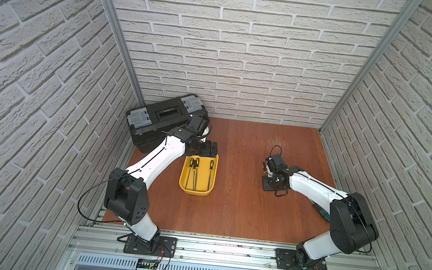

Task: Take the file tool out of the storage box
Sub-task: Place the file tool at the center of the board.

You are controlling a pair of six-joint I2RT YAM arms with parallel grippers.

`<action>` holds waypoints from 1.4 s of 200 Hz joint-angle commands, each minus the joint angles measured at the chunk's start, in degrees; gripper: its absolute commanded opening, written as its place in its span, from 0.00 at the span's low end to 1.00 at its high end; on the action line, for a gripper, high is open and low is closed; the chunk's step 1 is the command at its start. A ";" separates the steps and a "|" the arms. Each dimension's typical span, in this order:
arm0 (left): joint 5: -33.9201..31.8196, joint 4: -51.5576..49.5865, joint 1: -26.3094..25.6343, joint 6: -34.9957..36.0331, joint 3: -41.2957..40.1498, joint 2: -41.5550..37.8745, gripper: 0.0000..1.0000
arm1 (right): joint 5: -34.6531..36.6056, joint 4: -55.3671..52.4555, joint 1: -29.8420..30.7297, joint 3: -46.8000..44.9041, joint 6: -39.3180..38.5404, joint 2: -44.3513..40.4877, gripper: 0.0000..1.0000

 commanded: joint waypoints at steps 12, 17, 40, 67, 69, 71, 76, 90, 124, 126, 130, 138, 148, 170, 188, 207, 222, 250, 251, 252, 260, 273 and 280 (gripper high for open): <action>-2.05 -1.03 -0.63 -0.15 0.29 1.07 0.99 | 0.65 1.66 -0.56 1.61 0.02 1.08 0.03; -2.13 -1.03 -0.70 -0.17 0.31 1.14 0.99 | 0.69 1.71 -0.67 1.66 0.10 1.30 0.03; -2.45 -0.78 -0.82 -0.50 0.16 1.25 0.99 | 0.67 1.84 -0.76 1.70 0.44 2.15 0.03; -2.83 -0.36 -0.96 -0.86 -0.35 1.46 0.98 | 0.53 2.00 -0.79 1.78 1.00 3.13 0.03; -2.84 -0.36 -1.03 -0.86 -0.37 1.50 0.98 | 0.49 2.08 -0.83 1.78 1.04 3.22 0.03; -2.89 -0.40 -1.01 -0.93 -0.37 1.53 0.99 | 0.50 2.09 -0.80 1.78 1.08 3.26 0.03; -3.02 -0.33 -1.02 -0.95 -0.44 1.65 0.98 | 0.55 2.10 -0.82 1.86 1.14 3.43 0.03; -3.33 -0.35 -1.13 -0.99 -0.46 1.94 0.98 | 0.70 2.19 -0.85 1.89 1.32 3.95 0.03; -5.26 -0.86 -1.96 -0.95 -0.52 2.86 0.99 | 0.89 2.43 -0.94 1.78 1.77 5.07 0.03; -5.30 -0.90 -2.01 -0.95 -0.54 2.90 0.98 | 0.93 2.45 -0.89 1.74 1.76 5.11 0.03; -5.45 -0.92 -2.19 -0.95 -0.56 3.11 0.99 | 0.97 2.53 -0.92 1.63 1.84 5.20 0.03; -5.78 -0.85 -2.34 -0.95 -0.63 3.25 0.99 | 0.93 2.71 -0.90 1.39 1.98 5.28 0.03; -6.19 -0.92 -2.57 -0.95 -0.72 3.60 0.99 | 0.81 2.89 -0.89 1.17 2.17 5.38 0.03; -7.26 -0.52 -3.00 -1.08 -1.12 4.45 0.98 | 0.54 3.41 -0.94 0.64 2.39 5.60 0.03; -8.65 -0.03 -3.61 -1.21 -1.76 5.54 0.98 | 0.18 3.76 -0.93 0.23 2.59 5.80 0.04; -9.34 0.61 -3.97 -1.63 -2.33 6.88 0.98 | 0.18 3.94 -0.89 -0.02 2.58 6.00 0.08; -9.81 1.03 -4.14 -1.88 -2.48 7.80 0.98 | 0.07 4.12 -0.89 -0.23 2.64 5.91 0.10; -10.40 1.70 -4.33 -2.11 -2.49 9.13 0.98 | 0.09 4.38 -0.93 -0.81 2.82 5.82 0.13; -10.41 1.69 -4.33 -2.15 -2.48 9.14 0.98 | 0.04 4.34 -0.93 -0.83 2.82 5.82 0.13; -10.41 1.74 -4.29 -2.16 -2.48 9.15 0.98 | 0.07 4.34 -0.93 -0.84 2.82 5.82 0.14; -10.73 1.78 -4.28 -2.18 -2.48 9.56 0.98 | 0.09 4.38 -0.92 -1.01 2.91 5.82 0.15; -10.89 1.78 -4.29 -2.15 -2.56 10.12 0.98 | 0.09 4.39 -0.89 -1.24 2.90 5.80 0.17; -11.08 1.93 -4.29 -2.11 -2.64 10.28 0.98 | 0.02 4.47 -0.94 -1.34 2.90 5.68 0.19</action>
